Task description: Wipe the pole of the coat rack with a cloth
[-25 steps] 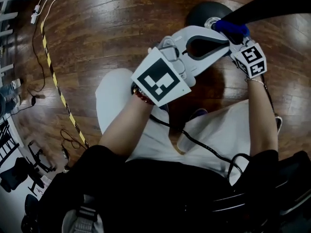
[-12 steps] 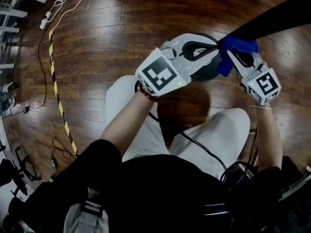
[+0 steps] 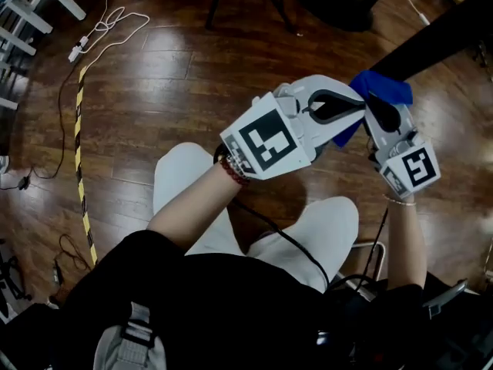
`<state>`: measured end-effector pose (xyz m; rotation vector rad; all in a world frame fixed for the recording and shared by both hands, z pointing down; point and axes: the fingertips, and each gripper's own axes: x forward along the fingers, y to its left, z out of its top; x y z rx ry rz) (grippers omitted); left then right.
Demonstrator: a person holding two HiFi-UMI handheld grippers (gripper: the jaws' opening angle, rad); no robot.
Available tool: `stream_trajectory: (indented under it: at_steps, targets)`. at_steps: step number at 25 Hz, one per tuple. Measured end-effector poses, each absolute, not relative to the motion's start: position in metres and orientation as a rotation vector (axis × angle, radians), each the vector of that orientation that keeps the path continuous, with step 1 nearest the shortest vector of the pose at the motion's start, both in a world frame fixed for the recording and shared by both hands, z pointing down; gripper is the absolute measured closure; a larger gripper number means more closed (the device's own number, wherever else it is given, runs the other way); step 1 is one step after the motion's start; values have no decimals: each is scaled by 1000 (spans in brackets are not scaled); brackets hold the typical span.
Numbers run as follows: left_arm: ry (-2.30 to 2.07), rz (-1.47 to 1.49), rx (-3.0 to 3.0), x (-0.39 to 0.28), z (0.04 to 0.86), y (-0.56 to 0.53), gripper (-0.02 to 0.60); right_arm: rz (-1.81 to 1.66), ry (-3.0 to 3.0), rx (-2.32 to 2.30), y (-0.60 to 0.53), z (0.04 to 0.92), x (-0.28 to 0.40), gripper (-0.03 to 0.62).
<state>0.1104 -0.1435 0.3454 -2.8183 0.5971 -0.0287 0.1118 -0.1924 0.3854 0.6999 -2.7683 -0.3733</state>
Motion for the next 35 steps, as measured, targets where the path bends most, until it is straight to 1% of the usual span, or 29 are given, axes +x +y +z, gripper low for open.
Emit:
stream_trajectory:
  at_steps: [6, 12, 21, 25, 29, 35]
  targets:
    - [597, 45, -2726, 111, 289, -154, 588, -506, -2827, 724, -194, 298, 105, 574]
    - [572, 49, -2684, 120, 264, -154, 588, -742, -2795, 854, -205, 213, 108, 574]
    - [532, 47, -2635, 116, 242, -132, 588, -842, -2780, 979, -206, 99, 107, 574]
    - [549, 98, -2667, 110, 236, -134, 588, -921, -2783, 1009, -208, 49, 108, 574]
    - [546, 137, -2625, 103, 224, -128, 588, -898, -2819, 1039, -204, 23, 109, 574]
    - [526, 148, -2590, 109, 225, -124, 588, -930, -2832, 1026, -205, 23, 112, 574]
